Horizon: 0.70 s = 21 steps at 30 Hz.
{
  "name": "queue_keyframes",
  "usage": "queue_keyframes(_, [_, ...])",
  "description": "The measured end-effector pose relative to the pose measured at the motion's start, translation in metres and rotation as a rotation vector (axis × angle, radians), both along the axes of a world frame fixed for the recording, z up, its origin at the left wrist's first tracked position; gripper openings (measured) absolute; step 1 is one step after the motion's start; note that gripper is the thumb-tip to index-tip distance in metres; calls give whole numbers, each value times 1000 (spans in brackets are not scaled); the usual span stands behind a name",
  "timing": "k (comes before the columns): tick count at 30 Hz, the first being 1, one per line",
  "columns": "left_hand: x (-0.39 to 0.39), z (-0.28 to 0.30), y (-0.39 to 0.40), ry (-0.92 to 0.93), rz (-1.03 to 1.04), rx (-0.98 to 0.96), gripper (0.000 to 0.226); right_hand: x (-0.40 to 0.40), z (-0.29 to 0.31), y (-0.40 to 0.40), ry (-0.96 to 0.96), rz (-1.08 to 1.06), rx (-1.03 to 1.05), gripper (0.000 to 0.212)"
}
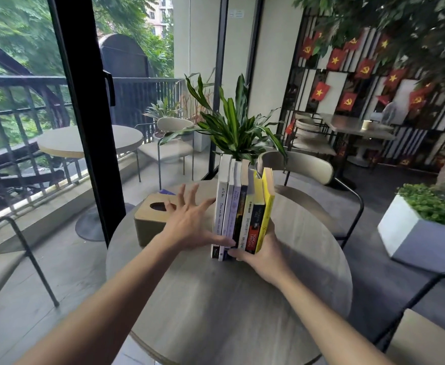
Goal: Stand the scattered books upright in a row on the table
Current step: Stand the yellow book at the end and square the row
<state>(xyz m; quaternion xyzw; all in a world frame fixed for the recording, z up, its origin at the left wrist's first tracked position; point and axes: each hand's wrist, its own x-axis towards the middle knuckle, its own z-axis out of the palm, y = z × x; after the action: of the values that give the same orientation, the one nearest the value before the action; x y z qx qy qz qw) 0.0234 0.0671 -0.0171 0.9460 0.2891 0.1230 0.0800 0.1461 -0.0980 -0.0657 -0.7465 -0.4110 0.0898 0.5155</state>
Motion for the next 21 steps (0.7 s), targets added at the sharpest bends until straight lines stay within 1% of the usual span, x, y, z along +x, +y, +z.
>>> queue_keyframes(3, [-5,3,12,48,-35,-132,129,-2,0,2,-14,-21,27,108])
queue_keyframes(8, [-1,4,8,57,-14,-119,126,-6,6,2,-38,-36,32,106])
queue_keyframes(10, [2,3,4,17,-5,-120,127,-4,6,2,-42,-45,20,106])
queue_keyframes(15, [12,-2,-3,-119,-18,-84,136,0,0,4,-41,-46,-7,107])
queue_keyframes(18, [16,-4,-9,-192,-94,-44,123,0,1,4,-43,-46,-11,104])
queue_keyframes(21, [16,-1,-13,-293,-137,-124,115,2,0,4,-50,-30,-16,103])
